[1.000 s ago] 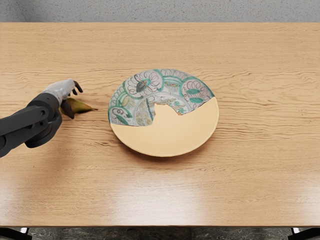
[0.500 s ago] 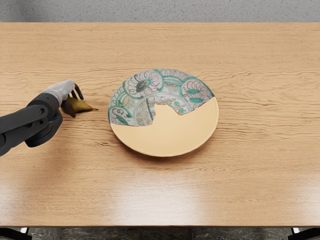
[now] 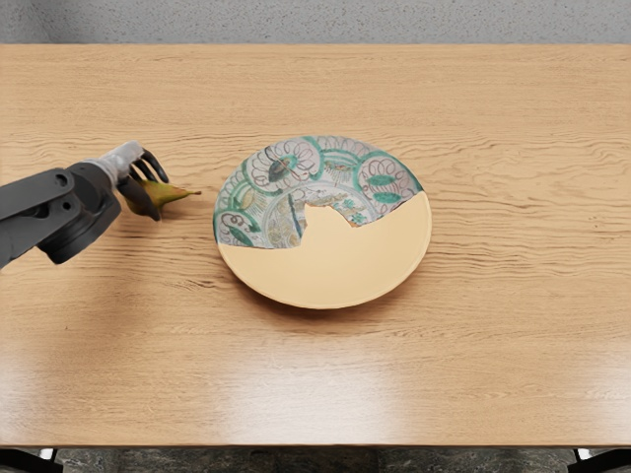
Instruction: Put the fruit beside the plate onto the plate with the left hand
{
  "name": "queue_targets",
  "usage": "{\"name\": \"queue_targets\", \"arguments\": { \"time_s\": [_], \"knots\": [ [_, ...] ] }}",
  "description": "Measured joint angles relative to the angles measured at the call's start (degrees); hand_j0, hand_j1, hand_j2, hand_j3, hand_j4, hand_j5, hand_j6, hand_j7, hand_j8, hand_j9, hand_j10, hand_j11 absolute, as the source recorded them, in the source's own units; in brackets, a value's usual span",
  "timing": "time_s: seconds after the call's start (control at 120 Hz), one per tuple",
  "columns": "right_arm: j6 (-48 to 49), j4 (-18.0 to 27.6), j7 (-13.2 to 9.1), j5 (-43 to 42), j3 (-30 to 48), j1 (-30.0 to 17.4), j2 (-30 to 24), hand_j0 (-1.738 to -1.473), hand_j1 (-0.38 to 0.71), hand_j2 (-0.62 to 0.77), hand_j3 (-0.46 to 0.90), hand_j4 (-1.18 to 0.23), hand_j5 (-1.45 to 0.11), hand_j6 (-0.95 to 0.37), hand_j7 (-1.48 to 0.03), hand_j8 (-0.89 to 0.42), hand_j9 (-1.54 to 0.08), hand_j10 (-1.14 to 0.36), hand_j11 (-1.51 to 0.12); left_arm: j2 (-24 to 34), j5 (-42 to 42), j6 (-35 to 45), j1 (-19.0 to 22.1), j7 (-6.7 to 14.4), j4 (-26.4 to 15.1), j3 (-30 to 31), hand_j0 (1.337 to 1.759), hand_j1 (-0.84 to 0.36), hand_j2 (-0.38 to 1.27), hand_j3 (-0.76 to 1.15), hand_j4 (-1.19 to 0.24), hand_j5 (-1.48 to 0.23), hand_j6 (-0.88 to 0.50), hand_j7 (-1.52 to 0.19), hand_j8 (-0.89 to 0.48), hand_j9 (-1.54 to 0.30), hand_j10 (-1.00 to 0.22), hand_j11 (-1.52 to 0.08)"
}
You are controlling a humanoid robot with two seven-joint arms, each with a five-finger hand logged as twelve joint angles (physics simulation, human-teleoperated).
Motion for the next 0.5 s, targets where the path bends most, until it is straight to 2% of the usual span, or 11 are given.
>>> {"name": "queue_targets", "arguments": {
  "time_s": [0.175, 0.333, 0.5],
  "knots": [
    [0.0, 0.0, 0.0, 0.0, 0.0, 0.0, 0.0, -1.658, -0.35, 0.00, 0.00, 0.00, 0.00, 0.00, 0.00, 0.00, 0.00, 0.00, 0.00, 0.0, -8.9, -0.2, -6.0, 0.0, 0.0, -2.6, 1.655, -0.27, 0.38, 0.00, -0.67, -0.91, -0.56, -0.88, -0.45, -0.89, -0.56, -0.90],
    [0.0, 0.0, 0.0, 0.0, 0.0, 0.0, 0.0, -1.658, -0.35, 0.00, 0.00, 0.00, 0.00, 0.00, 0.00, 0.00, 0.00, 0.00, 0.00, -0.9, -12.3, -0.3, -8.1, 0.0, -0.1, -2.8, 1.656, -0.28, 0.40, 0.00, -0.67, -0.92, -0.54, -0.90, -0.44, -0.89, -0.55, -0.90],
    [0.0, 0.0, 0.0, 0.0, 0.0, 0.0, 0.0, -1.658, -0.35, 0.00, 0.00, 0.00, 0.00, 0.00, 0.00, 0.00, 0.00, 0.00, 0.00, -5.2, -13.0, -0.3, -10.7, 0.0, -0.2, -2.6, 1.656, -0.30, 0.47, 0.00, -0.68, -0.91, -0.55, -0.90, -0.44, -0.89, -0.55, -0.90]
  ]
}}
